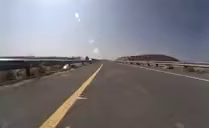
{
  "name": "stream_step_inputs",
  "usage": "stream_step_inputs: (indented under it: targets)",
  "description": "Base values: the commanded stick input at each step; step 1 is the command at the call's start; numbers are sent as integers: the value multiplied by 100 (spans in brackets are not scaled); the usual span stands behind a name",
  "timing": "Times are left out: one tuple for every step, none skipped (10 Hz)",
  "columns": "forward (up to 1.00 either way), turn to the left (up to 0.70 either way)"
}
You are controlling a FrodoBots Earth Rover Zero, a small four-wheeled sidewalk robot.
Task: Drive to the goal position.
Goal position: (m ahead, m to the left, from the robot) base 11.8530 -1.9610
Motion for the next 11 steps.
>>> stream_step_inputs:
  targets:
    - [100,-27]
    - [100,-27]
    - [100,0]
    - [100,0]
    - [100,0]
    - [100,0]
    - [100,0]
    - [100,0]
    - [100,0]
    - [100,0]
    - [100,0]
